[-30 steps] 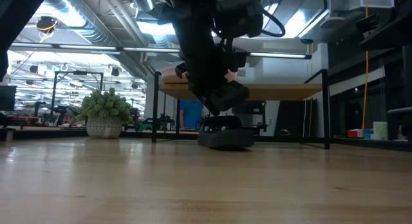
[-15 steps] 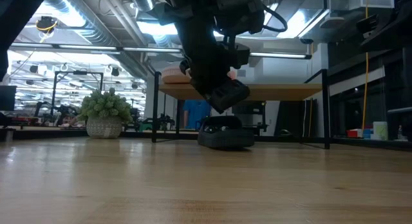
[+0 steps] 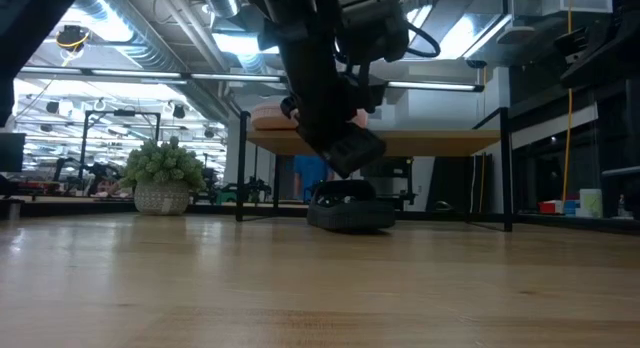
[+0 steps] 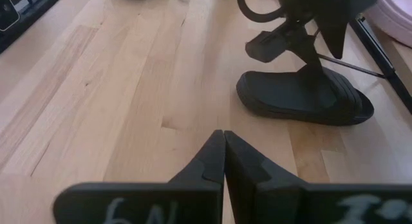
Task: Pick and place slides into the shelf
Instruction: Put the top black slipper on the shelf
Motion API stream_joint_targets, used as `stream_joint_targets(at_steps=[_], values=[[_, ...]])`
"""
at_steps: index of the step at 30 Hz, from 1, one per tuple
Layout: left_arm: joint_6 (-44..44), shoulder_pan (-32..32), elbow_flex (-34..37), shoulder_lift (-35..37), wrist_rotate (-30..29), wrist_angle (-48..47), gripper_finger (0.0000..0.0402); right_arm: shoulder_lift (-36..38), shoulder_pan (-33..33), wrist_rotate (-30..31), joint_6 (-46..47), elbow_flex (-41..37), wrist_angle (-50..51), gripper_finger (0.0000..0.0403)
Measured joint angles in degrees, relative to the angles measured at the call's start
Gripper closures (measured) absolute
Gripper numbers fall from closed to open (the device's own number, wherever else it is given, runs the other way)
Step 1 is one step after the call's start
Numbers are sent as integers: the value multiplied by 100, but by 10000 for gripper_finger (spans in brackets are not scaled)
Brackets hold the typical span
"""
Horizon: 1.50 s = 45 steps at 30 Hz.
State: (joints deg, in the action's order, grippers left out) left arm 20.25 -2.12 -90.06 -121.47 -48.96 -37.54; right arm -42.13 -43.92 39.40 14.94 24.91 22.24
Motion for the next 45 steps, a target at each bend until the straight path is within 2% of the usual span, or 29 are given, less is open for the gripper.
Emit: stream_joint_targets(at_steps=[6,25,29,34,45], values=[[-2,88,0,-4,280,-6,250,0,1,0,0,0,-2,393],[4,211,-2,-7,322,-4,255,0,1,0,0,0,-5,393],[4,175,-1,-9,376,-6,295,0,0,0,0,0,-7,393],[72,171,-2,-9,662,-9,388,0,2,0,0,0,-9,393],[-7,-280,-2,-11,541,-39,401,0,1,0,0,0,-9,393]])
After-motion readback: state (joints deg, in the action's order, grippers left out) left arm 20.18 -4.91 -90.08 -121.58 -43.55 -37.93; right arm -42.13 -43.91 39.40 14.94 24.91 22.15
